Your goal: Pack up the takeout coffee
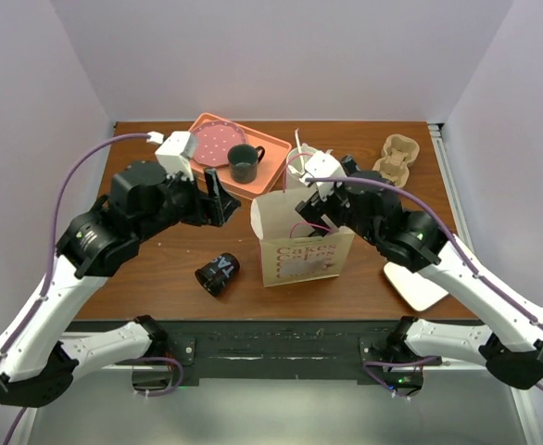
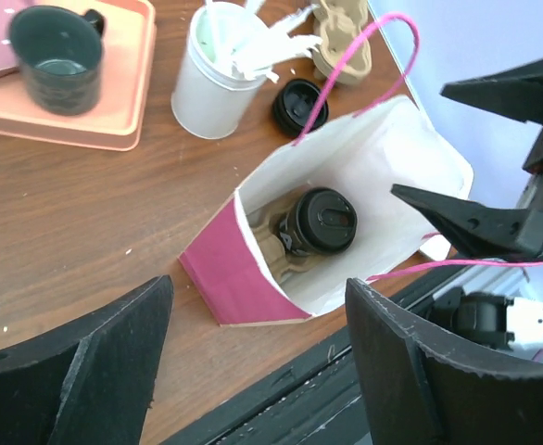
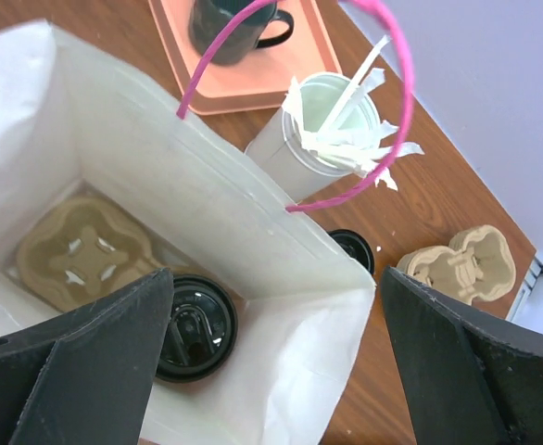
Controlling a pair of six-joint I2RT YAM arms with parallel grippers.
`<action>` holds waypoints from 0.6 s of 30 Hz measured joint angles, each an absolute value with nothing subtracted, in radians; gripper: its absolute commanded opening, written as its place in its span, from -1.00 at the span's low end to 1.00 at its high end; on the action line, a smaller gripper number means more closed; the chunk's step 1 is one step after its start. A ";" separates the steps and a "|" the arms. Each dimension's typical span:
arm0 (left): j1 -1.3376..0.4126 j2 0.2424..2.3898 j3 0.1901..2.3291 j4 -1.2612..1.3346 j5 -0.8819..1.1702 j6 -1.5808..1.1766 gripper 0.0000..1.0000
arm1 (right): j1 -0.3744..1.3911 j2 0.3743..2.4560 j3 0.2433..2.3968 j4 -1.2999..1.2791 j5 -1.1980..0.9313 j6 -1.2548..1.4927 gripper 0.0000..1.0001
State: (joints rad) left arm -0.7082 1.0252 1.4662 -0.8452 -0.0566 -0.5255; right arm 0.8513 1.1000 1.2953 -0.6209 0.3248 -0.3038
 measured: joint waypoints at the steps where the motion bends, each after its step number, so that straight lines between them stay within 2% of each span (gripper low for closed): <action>1: -0.708 1.013 1.464 -0.852 -0.069 -0.537 0.53 | 0.851 1.099 1.303 -0.624 0.327 -0.296 0.93; 8: -0.708 0.920 1.386 -0.951 -0.163 -0.681 0.48 | 0.851 1.104 1.424 -0.683 0.395 -0.194 0.92; 18: -0.708 0.743 1.104 -1.026 -0.188 -0.925 0.43 | 0.850 1.257 1.776 -0.893 0.605 0.026 0.93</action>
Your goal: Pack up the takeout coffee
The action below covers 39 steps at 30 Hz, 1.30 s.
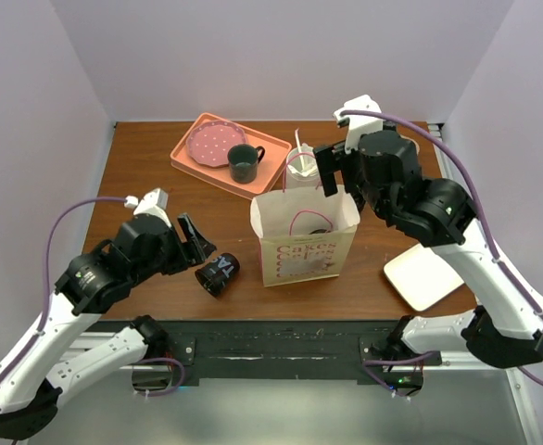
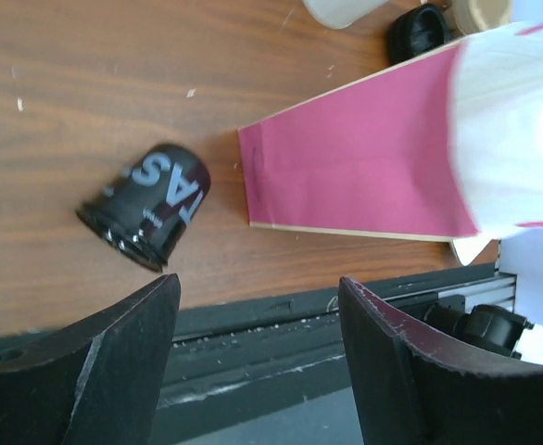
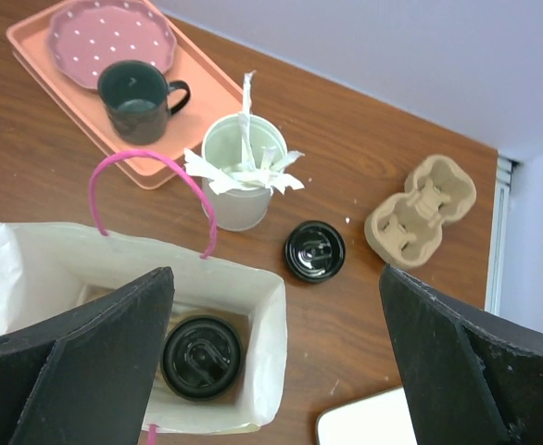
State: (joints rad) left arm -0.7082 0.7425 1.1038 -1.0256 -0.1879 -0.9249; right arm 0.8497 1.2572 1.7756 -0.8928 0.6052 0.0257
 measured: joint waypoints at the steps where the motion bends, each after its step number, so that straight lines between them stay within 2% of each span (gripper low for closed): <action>1: -0.708 0.732 1.071 -1.025 -0.187 -0.964 0.43 | 0.850 1.272 1.795 -0.913 0.614 0.037 0.93; 8: -0.708 0.764 0.888 -0.999 -0.188 -1.153 0.47 | 0.850 1.283 1.873 -0.964 0.622 0.048 0.96; 17: -0.708 0.754 0.690 -0.896 -0.218 -1.320 0.39 | 0.850 1.193 1.877 -0.965 0.638 0.013 0.96; 25: -0.708 0.759 0.583 -0.788 -0.258 -1.373 0.17 | 0.850 1.146 1.850 -0.966 0.642 -0.032 0.96; 28: -0.708 0.808 0.577 -0.724 -0.269 -1.369 -0.01 | 0.850 1.149 1.849 -0.966 0.642 -0.043 0.97; 29: -0.708 0.829 0.577 -0.706 -0.274 -1.368 -0.20 | 0.850 1.151 1.849 -0.966 0.642 -0.047 0.96; 31: -0.708 0.874 0.582 -0.689 -0.285 -1.362 -0.41 | 0.850 1.153 1.849 -0.967 0.643 -0.053 0.96; 32: -0.708 0.897 0.593 -0.694 -0.293 -1.351 -0.59 | 0.850 1.153 1.849 -0.968 0.643 -0.054 0.96; 34: -0.708 0.939 0.640 -0.713 -0.311 -1.331 -0.73 | 0.850 1.151 1.849 -0.973 0.645 -0.057 0.97; 35: -0.708 0.955 0.674 -0.726 -0.325 -1.322 -0.87 | 0.850 1.151 1.849 -0.974 0.645 -0.058 0.96; 37: -0.709 0.996 0.779 -0.769 -0.374 -1.276 -0.99 | 0.850 1.151 1.849 -0.975 0.643 -0.055 0.97; 39: -0.709 1.044 0.898 -0.820 -0.439 -1.215 -1.00 | 0.850 1.150 1.849 -0.978 0.636 -0.044 0.96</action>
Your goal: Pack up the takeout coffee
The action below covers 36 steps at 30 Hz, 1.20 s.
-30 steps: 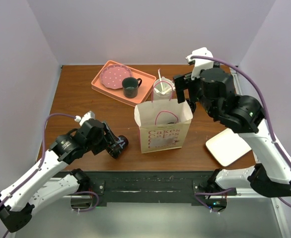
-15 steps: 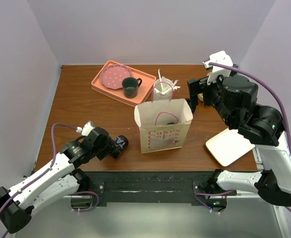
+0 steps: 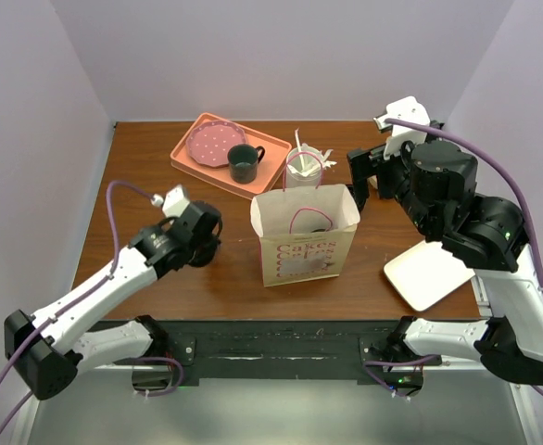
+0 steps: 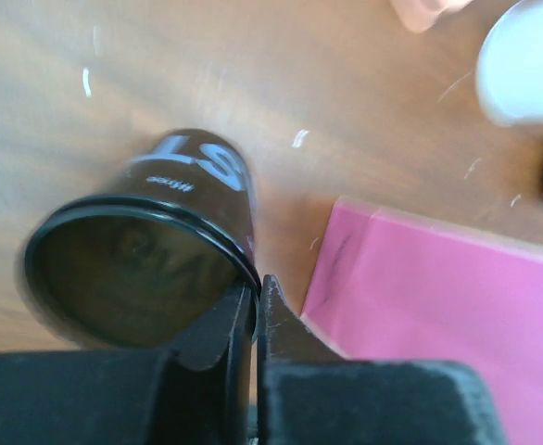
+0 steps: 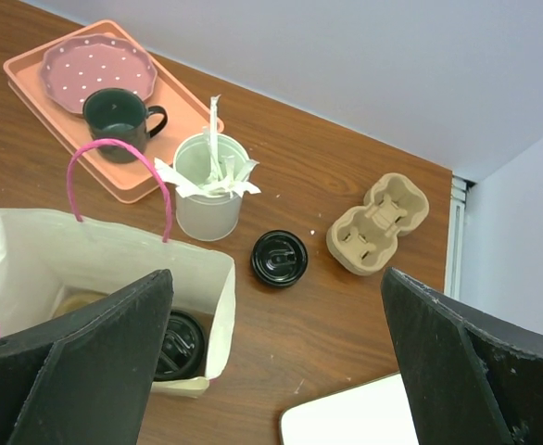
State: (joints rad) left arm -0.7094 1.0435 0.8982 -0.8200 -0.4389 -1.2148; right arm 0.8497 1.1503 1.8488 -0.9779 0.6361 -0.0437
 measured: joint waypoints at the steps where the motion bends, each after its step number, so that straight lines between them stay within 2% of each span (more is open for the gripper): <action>1: -0.709 1.071 0.959 -0.846 -0.471 -1.179 -1.00 | 0.850 1.150 1.849 -0.980 0.634 -0.036 0.96; 6: -0.700 1.268 1.237 -0.947 -0.611 -0.994 -1.00 | 0.850 1.143 1.849 -0.990 0.560 0.055 0.93; 8: -0.692 1.341 1.277 -0.958 -0.624 -0.933 -1.00 | 0.850 1.142 1.849 -0.991 0.531 0.086 0.93; 12: -0.670 1.444 1.270 -0.947 -0.572 -0.811 -1.00 | 0.850 1.143 1.849 -0.999 0.500 0.135 0.93; 19: -0.576 1.501 1.242 -0.881 -0.413 -0.639 -1.00 | 0.850 1.171 1.893 -1.018 0.498 0.178 0.92; 24: -0.531 1.554 1.242 -0.840 -0.316 -0.561 -0.93 | 0.850 1.182 1.893 -1.019 0.512 0.197 0.91; 28: -0.527 1.592 1.242 -0.822 -0.259 -0.525 -0.74 | 0.850 1.204 1.917 -1.028 0.550 0.198 0.87; 33: -0.528 1.618 1.250 -0.817 -0.219 -0.493 -0.70 | 0.850 1.211 1.922 -1.024 0.569 0.175 0.86; 36: -0.527 1.642 1.274 -0.818 -0.212 -0.479 -0.56 | 0.850 1.212 1.922 -1.024 0.582 0.175 0.84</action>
State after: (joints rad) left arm -0.5274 1.6417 1.2743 -0.8181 -0.2119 -0.4789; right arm 0.8497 1.2121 1.9221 -1.0241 0.5816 0.1745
